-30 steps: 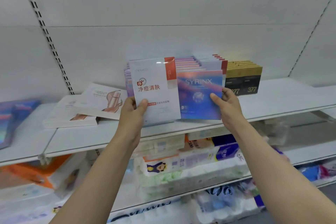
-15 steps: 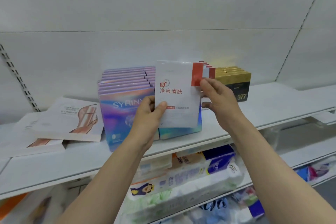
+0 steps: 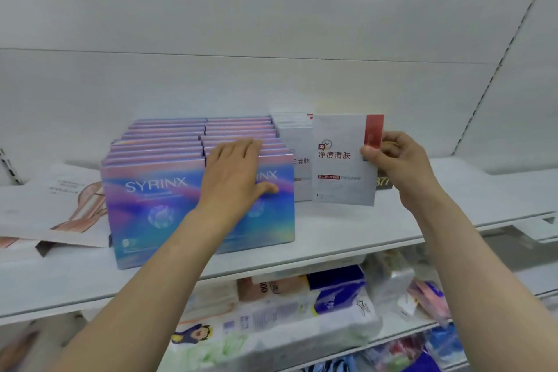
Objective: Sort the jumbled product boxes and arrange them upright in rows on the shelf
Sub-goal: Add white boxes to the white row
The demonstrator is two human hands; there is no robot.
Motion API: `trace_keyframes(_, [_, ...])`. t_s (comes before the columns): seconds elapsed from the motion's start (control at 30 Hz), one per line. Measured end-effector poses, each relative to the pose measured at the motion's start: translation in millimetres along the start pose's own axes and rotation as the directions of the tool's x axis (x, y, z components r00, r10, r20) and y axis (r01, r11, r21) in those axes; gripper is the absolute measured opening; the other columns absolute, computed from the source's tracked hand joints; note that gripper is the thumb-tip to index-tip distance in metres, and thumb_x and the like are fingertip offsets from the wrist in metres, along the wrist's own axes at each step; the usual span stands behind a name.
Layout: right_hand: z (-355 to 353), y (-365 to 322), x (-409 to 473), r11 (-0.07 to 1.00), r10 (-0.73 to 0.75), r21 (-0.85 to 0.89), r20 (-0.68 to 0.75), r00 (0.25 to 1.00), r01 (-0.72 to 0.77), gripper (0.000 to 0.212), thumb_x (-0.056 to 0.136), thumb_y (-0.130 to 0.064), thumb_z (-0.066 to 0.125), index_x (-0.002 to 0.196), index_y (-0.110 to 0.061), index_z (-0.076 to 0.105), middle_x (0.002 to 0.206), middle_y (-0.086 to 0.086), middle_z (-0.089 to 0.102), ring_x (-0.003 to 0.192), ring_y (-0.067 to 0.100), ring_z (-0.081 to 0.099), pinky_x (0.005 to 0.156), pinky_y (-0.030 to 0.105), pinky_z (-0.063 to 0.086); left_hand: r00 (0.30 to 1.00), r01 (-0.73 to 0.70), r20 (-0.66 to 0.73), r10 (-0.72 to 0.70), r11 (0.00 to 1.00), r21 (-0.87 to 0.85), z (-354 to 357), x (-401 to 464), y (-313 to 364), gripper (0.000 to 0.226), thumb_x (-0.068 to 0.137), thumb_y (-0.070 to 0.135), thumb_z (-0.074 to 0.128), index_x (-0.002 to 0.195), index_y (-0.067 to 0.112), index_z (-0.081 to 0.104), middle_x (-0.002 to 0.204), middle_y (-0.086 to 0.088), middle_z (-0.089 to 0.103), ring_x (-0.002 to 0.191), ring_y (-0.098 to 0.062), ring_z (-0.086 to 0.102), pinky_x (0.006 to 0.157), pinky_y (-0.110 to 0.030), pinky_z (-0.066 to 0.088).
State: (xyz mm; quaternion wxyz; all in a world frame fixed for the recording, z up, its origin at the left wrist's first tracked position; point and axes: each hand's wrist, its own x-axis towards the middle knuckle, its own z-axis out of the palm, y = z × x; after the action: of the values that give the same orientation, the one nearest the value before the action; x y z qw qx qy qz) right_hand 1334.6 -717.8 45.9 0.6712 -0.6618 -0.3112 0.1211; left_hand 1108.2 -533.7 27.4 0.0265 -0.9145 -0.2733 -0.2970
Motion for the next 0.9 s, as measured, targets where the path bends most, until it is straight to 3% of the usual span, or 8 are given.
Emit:
trace_keyframes(0.17, [16, 36, 20, 0.997, 0.076, -0.034, 0.078, 0.994, -0.074, 0.032, 0.081, -0.018, 0.08, 0.107, -0.016, 0.06, 0.091, 0.0, 0.076, 0.084, 0.023, 0.074, 0.062, 0.044, 0.061, 0.997, 0.061, 0.047, -0.066, 0.992, 0.106, 4, 3, 10, 0.088, 0.077, 0.056, 0.07, 0.147, 0.019, 0.033, 0.153, 0.0, 0.034, 0.142, -0.02, 0.026, 0.116, -0.038, 0.006])
trace_keyframes(0.27, [32, 49, 33, 0.997, 0.062, -0.045, 0.085, 0.994, -0.058, 0.031, 0.08, -0.02, 0.081, 0.103, -0.022, 0.061, 0.087, -0.006, 0.075, 0.081, 0.013, 0.073, 0.058, 0.026, 0.055, 0.991, 0.104, 0.066, -0.113, 0.986, 0.133, 4, 4, 16, 0.086, 0.079, 0.051, 0.07, 0.148, 0.02, 0.03, 0.155, 0.001, 0.031, 0.144, -0.017, 0.021, 0.117, -0.039, 0.002])
trace_keyframes(0.33, [43, 56, 40, 0.996, 0.044, -0.075, 0.078, 0.996, -0.038, 0.029, 0.079, -0.022, 0.082, 0.099, -0.026, 0.062, 0.089, -0.007, 0.074, 0.082, 0.01, 0.072, 0.063, 0.023, 0.052, 0.988, 0.12, 0.081, -0.131, 0.985, 0.122, 3, 4, 18, 0.087, 0.08, 0.05, 0.07, 0.15, 0.021, 0.027, 0.158, 0.002, 0.027, 0.146, -0.016, 0.019, 0.117, -0.037, 0.001])
trace_keyframes(0.5, [61, 71, 48, 0.98, -0.019, -0.199, -0.009, 1.0, 0.017, 0.031, 0.074, -0.03, 0.084, 0.092, -0.037, 0.059, 0.087, -0.013, 0.068, 0.082, 0.006, 0.066, 0.07, 0.027, 0.055, 0.989, 0.119, 0.073, -0.127, 0.987, 0.107, 3, 2, 13, 0.088, 0.078, 0.054, 0.07, 0.151, 0.025, 0.028, 0.158, 0.004, 0.028, 0.145, -0.016, 0.022, 0.116, -0.033, 0.007])
trace_keyframes(0.63, [67, 74, 52, 0.971, -0.023, -0.238, -0.002, 1.0, 0.022, 0.046, 0.071, -0.037, 0.086, 0.102, -0.033, 0.052, 0.09, -0.012, 0.064, 0.081, 0.005, 0.064, 0.067, 0.027, 0.055, 0.992, 0.111, 0.048, -0.115, 0.99, 0.09, 4, 1, 11, 0.088, 0.075, 0.055, 0.072, 0.149, 0.025, 0.033, 0.155, 0.004, 0.033, 0.142, -0.017, 0.027, 0.114, -0.032, 0.012])
trace_keyframes(0.77, [71, 78, 55, 0.949, -0.065, -0.311, -0.012, 0.998, 0.058, 0.048, 0.072, -0.037, 0.085, 0.104, -0.03, 0.05, 0.094, -0.012, 0.062, 0.084, 0.005, 0.062, 0.073, 0.034, 0.057, 0.991, 0.129, 0.033, -0.132, 0.989, 0.071, 4, 0, 11, 0.088, 0.073, 0.056, 0.074, 0.147, 0.026, 0.037, 0.153, 0.005, 0.037, 0.139, -0.017, 0.031, 0.113, -0.032, 0.014])
trace_keyframes(0.9, [69, 74, 56, 0.915, -0.059, -0.4, 0.018, 0.998, 0.061, 0.05, 0.074, -0.04, 0.082, 0.109, -0.027, 0.05, 0.109, -0.005, 0.062, 0.098, 0.016, 0.063, 0.082, 0.042, 0.057, 0.99, 0.131, 0.048, -0.135, 0.989, 0.073, 3, 1, 10, 0.088, 0.073, 0.058, 0.072, 0.147, 0.027, 0.036, 0.153, 0.005, 0.036, 0.139, -0.017, 0.031, 0.113, -0.033, 0.016])
